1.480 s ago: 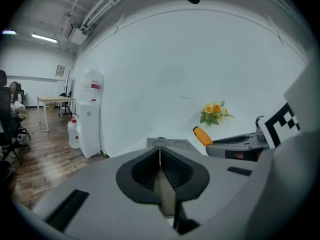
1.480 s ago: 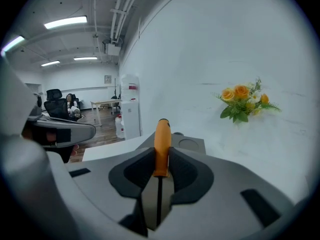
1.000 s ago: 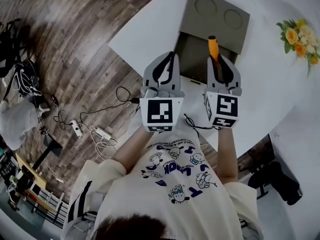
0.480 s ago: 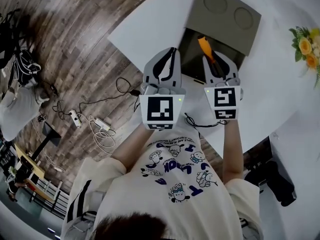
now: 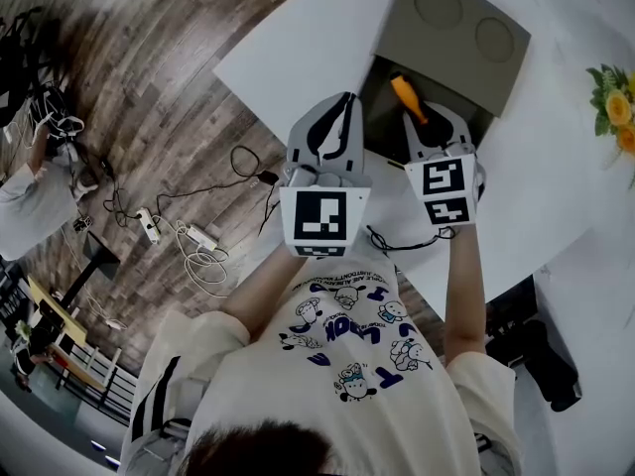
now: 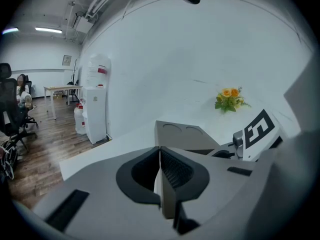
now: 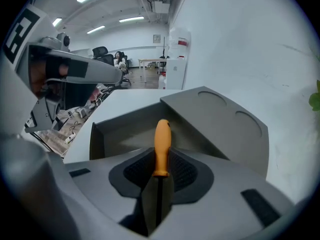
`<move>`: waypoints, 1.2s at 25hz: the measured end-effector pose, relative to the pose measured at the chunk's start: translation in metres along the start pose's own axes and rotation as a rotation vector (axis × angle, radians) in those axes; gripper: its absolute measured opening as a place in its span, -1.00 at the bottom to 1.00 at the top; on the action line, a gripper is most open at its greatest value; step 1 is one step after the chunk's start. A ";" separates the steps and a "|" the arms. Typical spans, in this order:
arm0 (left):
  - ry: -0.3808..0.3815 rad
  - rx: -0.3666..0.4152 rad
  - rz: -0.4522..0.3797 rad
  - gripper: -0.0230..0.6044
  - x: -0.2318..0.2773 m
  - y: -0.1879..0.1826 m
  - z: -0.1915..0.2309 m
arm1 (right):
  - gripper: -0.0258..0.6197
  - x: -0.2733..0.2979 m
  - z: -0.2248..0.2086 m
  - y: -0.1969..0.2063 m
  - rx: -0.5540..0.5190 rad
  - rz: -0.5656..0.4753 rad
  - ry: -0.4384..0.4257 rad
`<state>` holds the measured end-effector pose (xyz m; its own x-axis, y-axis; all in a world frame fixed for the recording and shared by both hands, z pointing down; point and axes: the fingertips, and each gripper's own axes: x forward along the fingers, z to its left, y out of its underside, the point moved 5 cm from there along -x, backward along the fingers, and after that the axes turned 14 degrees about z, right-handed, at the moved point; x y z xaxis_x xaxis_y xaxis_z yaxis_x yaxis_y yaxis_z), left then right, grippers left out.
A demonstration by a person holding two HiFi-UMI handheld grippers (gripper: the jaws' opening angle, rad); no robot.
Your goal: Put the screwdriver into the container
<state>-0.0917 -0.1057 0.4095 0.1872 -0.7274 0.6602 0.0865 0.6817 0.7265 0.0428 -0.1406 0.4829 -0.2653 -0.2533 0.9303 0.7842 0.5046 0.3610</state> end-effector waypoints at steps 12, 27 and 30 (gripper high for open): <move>0.010 0.001 0.013 -0.86 0.005 0.002 -0.001 | -0.57 0.007 -0.001 0.003 0.002 0.037 0.008; 0.057 0.057 -0.081 -0.86 -0.021 -0.024 -0.015 | -0.76 -0.073 -0.011 -0.009 0.357 -0.301 0.181; 0.068 0.067 -0.108 -0.86 -0.033 -0.028 -0.023 | -0.78 -0.096 -0.006 -0.006 0.417 -0.371 0.222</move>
<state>-0.0778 -0.0985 0.3628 0.2462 -0.7877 0.5647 0.0443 0.5912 0.8053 0.0667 -0.1243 0.3907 -0.3205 -0.6178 0.7181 0.3636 0.6198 0.6955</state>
